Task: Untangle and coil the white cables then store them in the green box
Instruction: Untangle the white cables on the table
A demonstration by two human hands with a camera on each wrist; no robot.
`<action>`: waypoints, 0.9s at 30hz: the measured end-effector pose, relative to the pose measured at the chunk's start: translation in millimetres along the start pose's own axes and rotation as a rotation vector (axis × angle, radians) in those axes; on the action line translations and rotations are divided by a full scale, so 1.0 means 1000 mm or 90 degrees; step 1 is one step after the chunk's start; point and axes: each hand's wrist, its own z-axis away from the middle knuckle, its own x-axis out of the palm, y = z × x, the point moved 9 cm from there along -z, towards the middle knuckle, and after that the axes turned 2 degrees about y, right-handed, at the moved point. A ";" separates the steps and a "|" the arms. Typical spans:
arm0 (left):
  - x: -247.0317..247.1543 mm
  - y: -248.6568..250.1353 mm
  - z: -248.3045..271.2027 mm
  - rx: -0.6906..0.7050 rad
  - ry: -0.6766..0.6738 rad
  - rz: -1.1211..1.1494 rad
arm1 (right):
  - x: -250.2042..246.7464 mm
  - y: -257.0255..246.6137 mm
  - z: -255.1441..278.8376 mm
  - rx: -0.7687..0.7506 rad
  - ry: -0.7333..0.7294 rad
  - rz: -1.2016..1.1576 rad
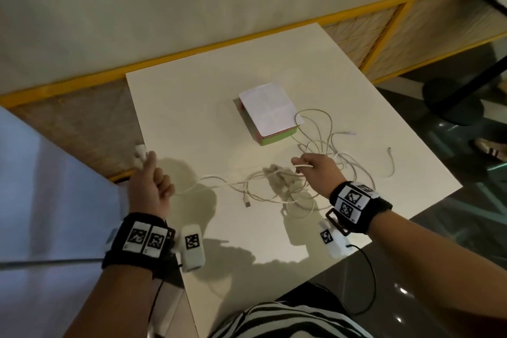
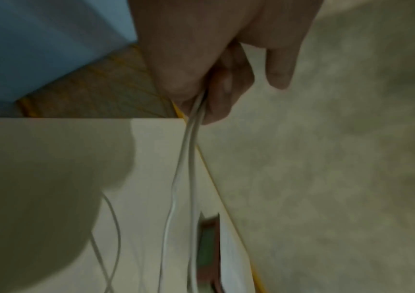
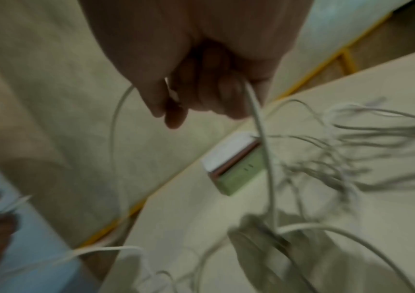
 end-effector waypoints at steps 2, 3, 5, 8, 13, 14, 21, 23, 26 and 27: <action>0.034 -0.016 0.015 -0.006 -0.093 -0.114 | -0.003 -0.035 0.006 -0.076 0.056 0.081; 0.054 -0.022 0.026 0.003 -0.146 -0.181 | -0.002 -0.052 0.008 -0.107 0.078 0.107; 0.089 -0.032 0.047 0.030 -0.227 -0.351 | 0.005 -0.079 0.008 -0.145 0.091 0.126; 0.115 -0.025 0.060 0.036 -0.226 -0.345 | 0.027 -0.093 0.004 -0.172 -0.077 0.225; 0.112 -0.010 0.048 -0.087 -0.163 0.059 | 0.053 -0.087 0.020 -0.251 -0.242 0.427; 0.112 -0.011 0.048 -0.102 -0.155 0.096 | 0.063 -0.094 0.025 -0.284 -0.253 0.403; 0.089 0.006 0.036 -0.102 -0.095 0.181 | 0.095 -0.097 0.024 -0.173 -0.233 -0.012; 0.061 0.033 0.022 -0.059 -0.049 0.189 | 0.086 -0.071 0.019 -0.125 -0.245 0.027; 0.014 0.076 0.001 0.012 0.004 0.197 | 0.060 -0.024 0.008 -0.082 -0.219 0.173; 0.000 0.084 -0.007 0.030 0.010 0.195 | 0.048 -0.011 0.004 -0.074 -0.199 0.220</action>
